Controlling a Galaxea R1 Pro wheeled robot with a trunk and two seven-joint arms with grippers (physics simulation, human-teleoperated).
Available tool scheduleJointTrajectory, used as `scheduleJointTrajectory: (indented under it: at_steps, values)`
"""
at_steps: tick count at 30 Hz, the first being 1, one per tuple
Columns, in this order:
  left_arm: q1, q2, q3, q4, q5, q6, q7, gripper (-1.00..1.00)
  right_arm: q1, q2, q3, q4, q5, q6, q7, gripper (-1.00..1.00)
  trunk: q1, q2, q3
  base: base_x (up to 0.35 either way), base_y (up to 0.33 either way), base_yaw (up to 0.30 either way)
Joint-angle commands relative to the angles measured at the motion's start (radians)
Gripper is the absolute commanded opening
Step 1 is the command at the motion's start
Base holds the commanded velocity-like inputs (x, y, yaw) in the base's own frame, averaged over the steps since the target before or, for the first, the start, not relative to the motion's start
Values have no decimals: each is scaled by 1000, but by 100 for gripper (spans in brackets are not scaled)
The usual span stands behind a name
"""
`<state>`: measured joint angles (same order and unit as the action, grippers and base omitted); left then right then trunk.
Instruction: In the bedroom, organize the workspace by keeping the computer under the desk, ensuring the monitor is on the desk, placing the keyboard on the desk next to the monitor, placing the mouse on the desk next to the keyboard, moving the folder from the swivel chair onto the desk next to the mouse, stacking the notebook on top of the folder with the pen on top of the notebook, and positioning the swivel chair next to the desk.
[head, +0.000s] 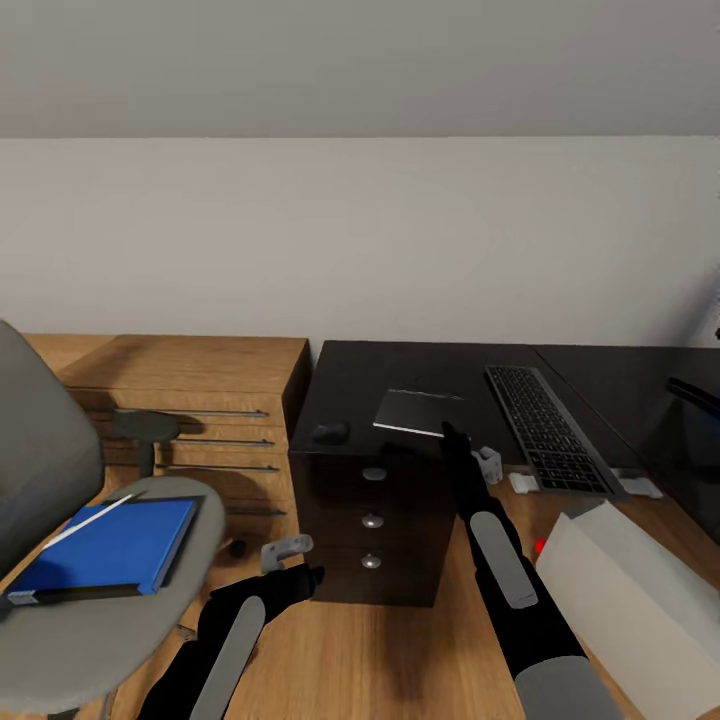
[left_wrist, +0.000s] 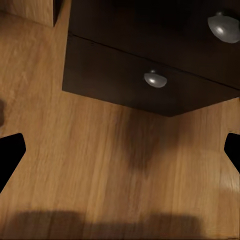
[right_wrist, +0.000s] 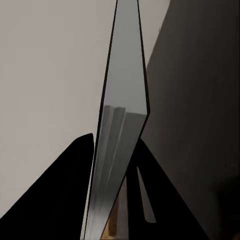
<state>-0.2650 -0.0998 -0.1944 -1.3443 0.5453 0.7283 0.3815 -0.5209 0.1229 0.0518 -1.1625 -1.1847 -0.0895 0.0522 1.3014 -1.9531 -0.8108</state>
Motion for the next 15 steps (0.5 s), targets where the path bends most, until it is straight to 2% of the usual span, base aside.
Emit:
scheduleJointTrajectory:
  at_steps: [1, 6, 15]
  values:
    - [-1, 0, -1, -1, 11, 2, 10, 100, -1, 0, 2, 1, -10, -6, 5, -100, 3, -8, -4, -233, 0, 0]
    - [-1, 0, -1, -1, 11, 2, 10, 100, -1, 0, 2, 4, -10, -6, 4, -100, 22, -43, -20, -113, 0, 0]
    - [-1, 0, 0, -1, 12, 2, 10, 100, -1, 0, 3, 6, -10, -6, 3, -100, 57, -106, -48, -18, 0, 0]
